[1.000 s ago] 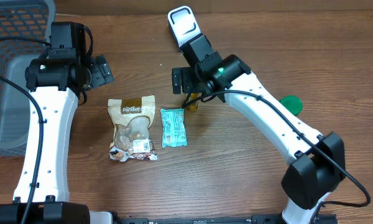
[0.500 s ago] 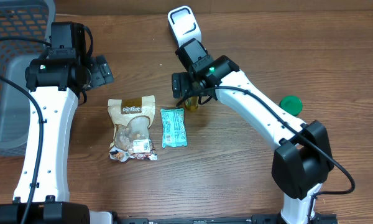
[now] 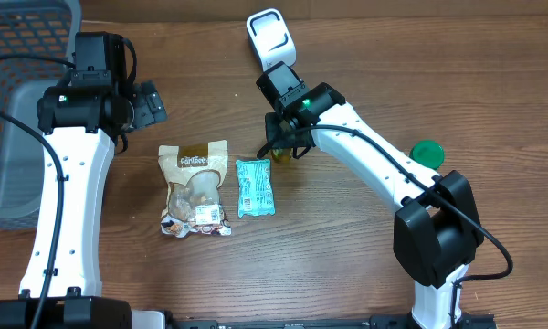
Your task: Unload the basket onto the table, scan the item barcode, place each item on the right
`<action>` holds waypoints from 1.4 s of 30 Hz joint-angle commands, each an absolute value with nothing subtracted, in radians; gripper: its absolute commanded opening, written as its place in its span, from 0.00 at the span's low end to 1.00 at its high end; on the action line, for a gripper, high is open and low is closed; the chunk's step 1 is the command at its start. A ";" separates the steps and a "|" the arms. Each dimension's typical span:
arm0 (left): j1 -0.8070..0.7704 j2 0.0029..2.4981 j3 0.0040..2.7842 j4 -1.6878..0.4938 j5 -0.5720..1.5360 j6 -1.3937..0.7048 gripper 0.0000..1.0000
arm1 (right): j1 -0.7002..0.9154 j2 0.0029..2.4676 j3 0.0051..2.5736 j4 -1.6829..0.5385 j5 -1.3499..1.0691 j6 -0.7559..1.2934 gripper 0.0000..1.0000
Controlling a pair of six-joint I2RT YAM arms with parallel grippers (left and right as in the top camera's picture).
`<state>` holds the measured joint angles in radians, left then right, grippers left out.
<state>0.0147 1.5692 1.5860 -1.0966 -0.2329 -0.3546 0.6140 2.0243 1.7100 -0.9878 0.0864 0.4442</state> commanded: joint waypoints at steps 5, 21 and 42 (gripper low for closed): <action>0.013 1.566 1.591 -1.096 -0.242 -0.329 0.99 | 0.584 1.997 1.715 -1.017 0.088 0.446 0.24; 0.013 1.566 1.591 -1.096 -0.242 -0.328 0.99 | 0.559 1.928 1.716 -1.111 0.089 0.445 0.29; 0.013 1.566 1.591 -1.096 -0.242 -0.328 1.00 | 0.559 1.928 1.716 -1.158 0.179 0.457 0.35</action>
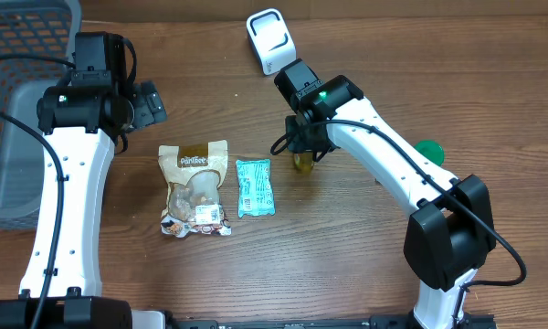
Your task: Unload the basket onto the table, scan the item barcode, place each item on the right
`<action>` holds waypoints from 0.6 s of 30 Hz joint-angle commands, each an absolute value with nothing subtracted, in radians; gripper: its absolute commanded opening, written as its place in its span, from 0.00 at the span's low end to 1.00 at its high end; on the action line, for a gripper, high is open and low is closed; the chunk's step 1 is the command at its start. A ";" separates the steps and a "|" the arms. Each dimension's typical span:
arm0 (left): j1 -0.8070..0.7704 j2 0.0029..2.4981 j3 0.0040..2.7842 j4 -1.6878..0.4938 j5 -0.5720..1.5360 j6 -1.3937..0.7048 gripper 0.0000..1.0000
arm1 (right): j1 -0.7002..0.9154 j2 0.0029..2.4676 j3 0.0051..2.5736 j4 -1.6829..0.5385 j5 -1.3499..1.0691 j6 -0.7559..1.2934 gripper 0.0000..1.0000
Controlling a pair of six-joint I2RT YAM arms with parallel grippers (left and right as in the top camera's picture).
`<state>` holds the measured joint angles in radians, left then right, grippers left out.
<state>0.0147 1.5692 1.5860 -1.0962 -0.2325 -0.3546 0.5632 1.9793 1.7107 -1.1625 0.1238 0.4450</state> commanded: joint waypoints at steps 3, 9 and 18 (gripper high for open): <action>0.013 1.566 1.591 -1.096 -0.242 -0.329 1.00 | 0.559 1.928 1.716 -1.159 0.191 0.480 0.35; 0.013 1.566 1.591 -1.096 -0.242 -0.328 1.00 | 0.559 1.928 1.716 -1.161 0.190 0.479 0.36; 0.013 1.566 1.591 -1.096 -0.242 -0.328 0.99 | 0.559 1.928 1.716 -1.163 0.186 0.479 0.81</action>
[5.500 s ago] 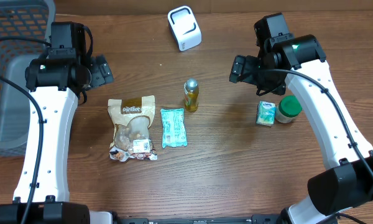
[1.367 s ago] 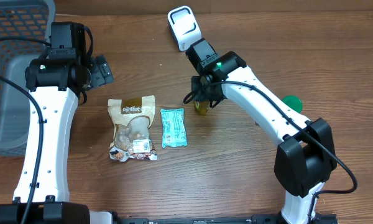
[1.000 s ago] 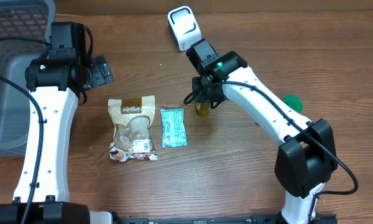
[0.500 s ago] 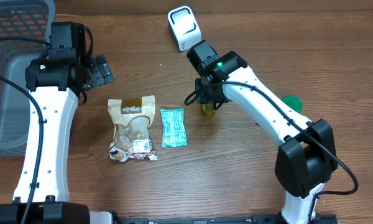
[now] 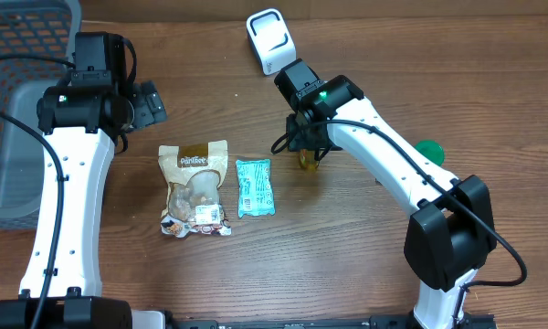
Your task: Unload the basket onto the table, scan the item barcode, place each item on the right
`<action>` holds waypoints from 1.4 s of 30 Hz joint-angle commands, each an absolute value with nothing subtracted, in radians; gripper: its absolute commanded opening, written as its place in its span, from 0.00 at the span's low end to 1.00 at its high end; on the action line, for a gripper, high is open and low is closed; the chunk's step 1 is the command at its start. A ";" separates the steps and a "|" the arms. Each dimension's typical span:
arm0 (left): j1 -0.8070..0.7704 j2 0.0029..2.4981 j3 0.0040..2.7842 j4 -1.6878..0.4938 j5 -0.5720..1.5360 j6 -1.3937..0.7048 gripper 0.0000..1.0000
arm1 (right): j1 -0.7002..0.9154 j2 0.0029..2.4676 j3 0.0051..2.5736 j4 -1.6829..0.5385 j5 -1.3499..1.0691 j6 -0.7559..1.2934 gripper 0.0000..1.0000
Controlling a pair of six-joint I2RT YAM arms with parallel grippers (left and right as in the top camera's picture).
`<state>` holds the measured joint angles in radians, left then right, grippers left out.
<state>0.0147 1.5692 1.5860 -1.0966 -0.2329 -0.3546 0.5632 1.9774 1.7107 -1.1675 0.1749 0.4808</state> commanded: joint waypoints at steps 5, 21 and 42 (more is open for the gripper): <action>0.013 1.566 1.591 -1.096 -0.242 -0.329 1.00 | 0.559 1.928 1.716 -1.158 0.182 0.479 1.00; 0.013 1.566 1.591 -1.096 -0.242 -0.328 0.99 | 0.553 1.929 1.716 -1.121 0.183 0.479 0.87; 0.013 1.566 1.591 -1.096 -0.242 -0.328 0.99 | 0.553 1.932 1.705 -1.135 0.183 0.479 0.59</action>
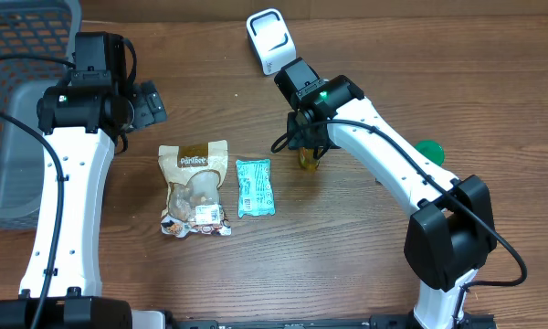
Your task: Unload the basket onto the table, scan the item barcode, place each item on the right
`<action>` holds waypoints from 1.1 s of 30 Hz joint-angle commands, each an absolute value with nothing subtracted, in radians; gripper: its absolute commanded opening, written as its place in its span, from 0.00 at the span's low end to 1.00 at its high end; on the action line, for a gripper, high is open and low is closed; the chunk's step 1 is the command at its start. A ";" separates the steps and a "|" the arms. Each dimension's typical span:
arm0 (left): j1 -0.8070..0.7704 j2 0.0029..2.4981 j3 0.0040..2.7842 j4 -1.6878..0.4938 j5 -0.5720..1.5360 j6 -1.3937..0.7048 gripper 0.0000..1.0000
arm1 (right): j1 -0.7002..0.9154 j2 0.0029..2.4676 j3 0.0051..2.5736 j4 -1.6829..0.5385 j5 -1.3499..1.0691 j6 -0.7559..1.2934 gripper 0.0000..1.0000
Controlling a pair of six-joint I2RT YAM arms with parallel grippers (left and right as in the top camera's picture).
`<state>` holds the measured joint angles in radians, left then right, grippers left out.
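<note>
A white barcode scanner (270,38) stands at the back of the table. My right gripper (308,153) points down just in front of it, mostly hidden under its wrist. It is shut on a small yellow item (308,163) that pokes out below. A brown-topped snack bag (194,189) and a teal packet (254,187) lie side by side at mid table, left of the right gripper. My left gripper (151,102) hangs open and holds nothing, up and to the left of the snack bag.
A grey mesh basket (9,110) fills the left edge behind the left arm. A green round lid (428,151) lies to the right, beside the right arm.
My right gripper was near the teal packet's top right corner, with the yellow item at its side. Then it was further right with the item under it, in front of the scanner. It edged slightly right and has stayed there. The left arm, bag and packet never moved.
</note>
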<state>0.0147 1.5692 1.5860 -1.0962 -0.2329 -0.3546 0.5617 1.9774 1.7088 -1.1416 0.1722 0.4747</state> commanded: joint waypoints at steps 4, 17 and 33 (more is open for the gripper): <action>0.013 1.566 1.591 -1.096 -0.242 -0.328 0.99 | 0.553 1.932 1.705 -1.135 0.183 0.479 0.60; 0.013 1.566 1.591 -1.096 -0.242 -0.328 1.00 | 0.553 1.932 1.705 -1.135 0.183 0.479 0.61; 0.013 1.566 1.591 -1.096 -0.242 -0.328 1.00 | 0.553 1.932 1.705 -1.135 0.183 0.479 1.00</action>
<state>0.0147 1.5692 1.5860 -1.0966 -0.2329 -0.3546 0.5613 1.9774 1.7088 -1.1385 0.1722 0.4744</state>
